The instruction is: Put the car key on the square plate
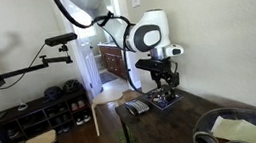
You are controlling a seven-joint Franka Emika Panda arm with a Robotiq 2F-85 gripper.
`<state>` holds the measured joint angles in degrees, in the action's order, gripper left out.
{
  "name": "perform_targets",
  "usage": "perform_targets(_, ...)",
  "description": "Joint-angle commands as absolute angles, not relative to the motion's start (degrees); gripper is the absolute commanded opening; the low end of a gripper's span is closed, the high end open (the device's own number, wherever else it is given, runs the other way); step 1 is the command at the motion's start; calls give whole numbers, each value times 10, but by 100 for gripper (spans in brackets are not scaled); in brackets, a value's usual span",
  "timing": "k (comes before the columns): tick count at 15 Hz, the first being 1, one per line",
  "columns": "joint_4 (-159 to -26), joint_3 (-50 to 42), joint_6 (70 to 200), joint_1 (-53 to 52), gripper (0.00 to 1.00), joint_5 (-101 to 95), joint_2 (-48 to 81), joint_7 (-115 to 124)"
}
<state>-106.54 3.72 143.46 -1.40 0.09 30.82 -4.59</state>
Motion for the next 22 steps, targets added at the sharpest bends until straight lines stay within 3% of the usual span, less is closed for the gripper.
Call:
perform_targets(1,-1093,38,1441,-6,100,6,286,-55)
perform_targets(19,-1238,-12,1371,-6,100,-10,111,27)
perform_targets(22,-1195,-5,1375,-3,100,-1,152,5)
